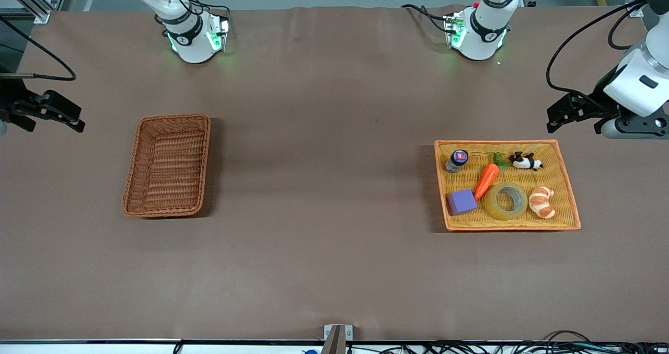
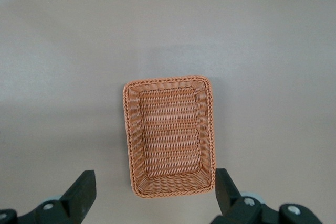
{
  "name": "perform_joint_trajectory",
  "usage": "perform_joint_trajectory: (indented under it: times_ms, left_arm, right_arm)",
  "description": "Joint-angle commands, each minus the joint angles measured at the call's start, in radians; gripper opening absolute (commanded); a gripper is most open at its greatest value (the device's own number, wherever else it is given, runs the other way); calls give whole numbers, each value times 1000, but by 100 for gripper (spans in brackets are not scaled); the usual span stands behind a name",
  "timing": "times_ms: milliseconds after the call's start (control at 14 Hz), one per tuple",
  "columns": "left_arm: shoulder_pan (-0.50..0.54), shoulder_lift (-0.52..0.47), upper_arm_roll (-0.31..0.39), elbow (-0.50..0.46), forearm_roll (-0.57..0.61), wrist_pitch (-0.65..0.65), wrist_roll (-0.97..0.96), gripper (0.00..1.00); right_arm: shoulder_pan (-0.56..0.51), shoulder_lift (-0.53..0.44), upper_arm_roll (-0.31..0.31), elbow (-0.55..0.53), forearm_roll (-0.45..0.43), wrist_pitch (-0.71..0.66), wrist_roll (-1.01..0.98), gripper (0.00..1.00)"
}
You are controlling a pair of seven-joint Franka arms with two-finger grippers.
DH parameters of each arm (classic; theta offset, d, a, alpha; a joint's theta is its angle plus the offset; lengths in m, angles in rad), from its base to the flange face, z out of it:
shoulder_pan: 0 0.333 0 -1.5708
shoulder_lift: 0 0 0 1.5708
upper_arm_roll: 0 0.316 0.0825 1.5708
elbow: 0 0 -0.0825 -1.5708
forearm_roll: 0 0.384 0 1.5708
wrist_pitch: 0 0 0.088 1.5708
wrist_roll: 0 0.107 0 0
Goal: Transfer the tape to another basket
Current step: 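Reach the left gripper down to the yellow tape roll in the tray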
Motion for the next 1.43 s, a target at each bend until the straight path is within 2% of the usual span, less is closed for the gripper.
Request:
perform_joint_trajectory:
  times_ms: [0,357,643,1000,1357]
  left_arm:
    - [-10,-18,10,-15,-11,-1,-7,100]
    - [-5,-4,12,-9,-14,-1,-14,100]
    - [-4,65,44,-7,-6,16,6,100]
    - [-5,269,130,-15,-1,122,8,100]
    - [-4,421,138,-30,3,222,6,100]
  right_arm:
    - [-9,-15,10,-5,5,-10,-9,100]
    - [-9,-15,10,-5,6,-10,-9,100]
    - [-28,-15,11,-11,7,3,-11,100]
    - [-20,-22,11,-51,7,28,-11,100]
    - [-20,-22,11,-49,7,23,-11,100]
